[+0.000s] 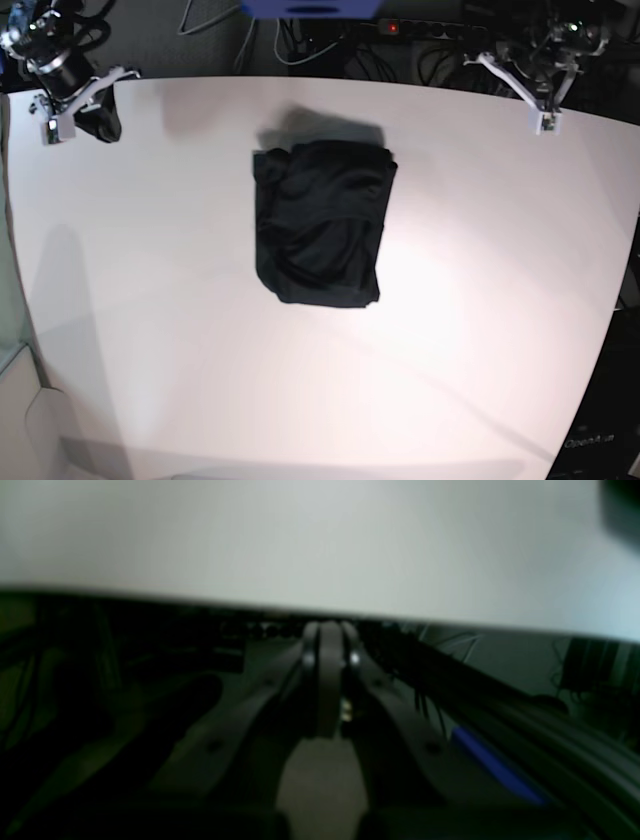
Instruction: Fold the T-shirt properly
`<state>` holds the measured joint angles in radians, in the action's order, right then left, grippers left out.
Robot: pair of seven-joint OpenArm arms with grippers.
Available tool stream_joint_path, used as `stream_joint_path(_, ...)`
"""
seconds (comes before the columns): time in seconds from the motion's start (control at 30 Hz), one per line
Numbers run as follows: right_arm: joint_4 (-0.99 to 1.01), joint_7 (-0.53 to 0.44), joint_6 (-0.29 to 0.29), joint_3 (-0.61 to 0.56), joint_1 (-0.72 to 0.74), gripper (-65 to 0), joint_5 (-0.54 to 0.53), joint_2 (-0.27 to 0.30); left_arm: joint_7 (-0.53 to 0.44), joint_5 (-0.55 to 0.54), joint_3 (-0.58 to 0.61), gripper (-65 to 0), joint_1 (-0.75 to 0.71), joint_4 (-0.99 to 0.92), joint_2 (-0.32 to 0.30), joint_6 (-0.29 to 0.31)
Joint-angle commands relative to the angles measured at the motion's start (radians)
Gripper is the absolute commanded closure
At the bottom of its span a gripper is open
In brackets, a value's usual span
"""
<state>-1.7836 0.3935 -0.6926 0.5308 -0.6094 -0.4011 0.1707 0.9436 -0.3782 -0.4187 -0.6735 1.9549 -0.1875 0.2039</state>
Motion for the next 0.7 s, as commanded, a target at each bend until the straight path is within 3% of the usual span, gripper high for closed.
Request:
stream_joint_path(0.0,-0.019,-0.018,-0.006,0.022,-0.033,-2.3,-0.017,-0.004,-0.031,0.006,0.011,0.0,-0.022,0.008,-0.008,0.001)
stream_joint_path(0.13,0.02,-0.023,-0.006,0.079,-0.102,0.0,0.011,-0.036,-0.151,0.117,0.09,0.0,-0.065,-0.078,0.004,0.001)
stream_joint_path(0.2,0.087,-0.072,-0.006,0.124,-0.119,0.0,0.07,-0.066,-0.234,0.175,0.123,0.0,-0.073,-0.159,0.029,0.001)
stream_joint_path(0.3,0.242,-0.218,-0.006,0.183,-0.12,0.0,0.199,-0.119,-0.34,0.247,0.139,0.0,-0.065,-0.314,0.058,0.001)
stream_joint_path(0.43,0.592,-0.515,-0.006,0.202,-0.077,0.0,0.376,-0.144,-0.536,0.321,0.197,0.0,0.004,-0.628,0.072,0.001)
stream_joint_path(0.53,0.931,-0.693,-0.006,0.243,0.021,0.0,0.486,-0.121,-0.705,0.348,0.217,0.0,0.111,-0.917,0.072,0.001)
stream_joint_path(0.67,1.43,-0.859,-0.006,0.326,0.22,0.0,0.663,-0.015,-0.924,0.353,0.225,0.0,0.314,-1.365,0.064,0.001)
